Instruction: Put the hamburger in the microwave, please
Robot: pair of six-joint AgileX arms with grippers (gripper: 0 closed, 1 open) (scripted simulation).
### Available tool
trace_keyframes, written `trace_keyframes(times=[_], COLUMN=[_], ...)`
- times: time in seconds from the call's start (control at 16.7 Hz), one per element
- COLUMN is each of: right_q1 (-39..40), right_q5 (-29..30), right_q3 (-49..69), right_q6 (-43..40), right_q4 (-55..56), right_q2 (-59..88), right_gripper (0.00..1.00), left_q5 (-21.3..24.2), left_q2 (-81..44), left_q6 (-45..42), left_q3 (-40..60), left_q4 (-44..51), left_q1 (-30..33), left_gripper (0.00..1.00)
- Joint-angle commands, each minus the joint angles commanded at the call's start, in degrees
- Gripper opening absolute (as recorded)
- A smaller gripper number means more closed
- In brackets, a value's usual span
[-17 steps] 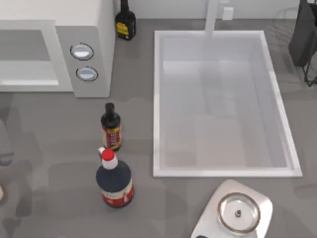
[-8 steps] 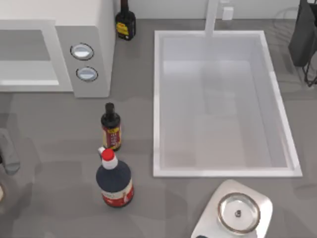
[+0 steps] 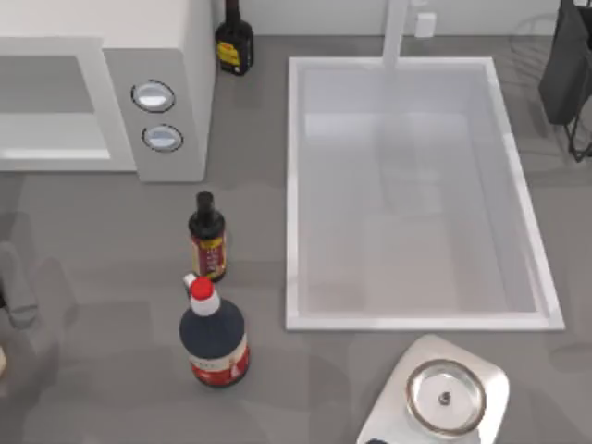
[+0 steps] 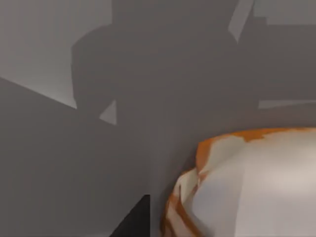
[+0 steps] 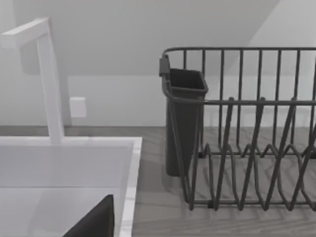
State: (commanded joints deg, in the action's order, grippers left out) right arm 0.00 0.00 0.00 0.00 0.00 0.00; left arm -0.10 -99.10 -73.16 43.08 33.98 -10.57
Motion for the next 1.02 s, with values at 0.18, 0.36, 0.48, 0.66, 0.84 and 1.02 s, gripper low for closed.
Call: trace_keyframes(times=[0.18, 0.36, 0.48, 0.66, 0.84, 1.02], right_q1=[0.00, 0.00, 0.00, 0.00, 0.00, 0.00], right_q5=[0.00, 0.00, 0.00, 0.00, 0.00, 0.00], right_q3=[0.00, 0.00, 0.00, 0.00, 0.00, 0.00], right_q6=[0.00, 0.00, 0.00, 0.00, 0.00, 0.00], right_q4=[0.00, 0.00, 0.00, 0.00, 0.00, 0.00], right_q2=[0.00, 0.00, 0.00, 0.00, 0.00, 0.00], right_gripper=[1.00, 1.00, 1.00, 1.00, 1.00, 1.00], left_q5=[0.00, 0.00, 0.00, 0.00, 0.00, 0.62], left_q2=[0.00, 0.00, 0.00, 0.00, 0.00, 4.16], left_q6=[0.00, 0.00, 0.00, 0.00, 0.00, 1.34], left_q3=[0.00, 0.00, 0.00, 0.00, 0.00, 2.72], left_q4=[0.00, 0.00, 0.00, 0.00, 0.00, 6.58], left_q1=[0.00, 0.00, 0.00, 0.00, 0.00, 0.11], left_gripper=[0.25, 0.02, 0.00, 0.00, 0.00, 0.00])
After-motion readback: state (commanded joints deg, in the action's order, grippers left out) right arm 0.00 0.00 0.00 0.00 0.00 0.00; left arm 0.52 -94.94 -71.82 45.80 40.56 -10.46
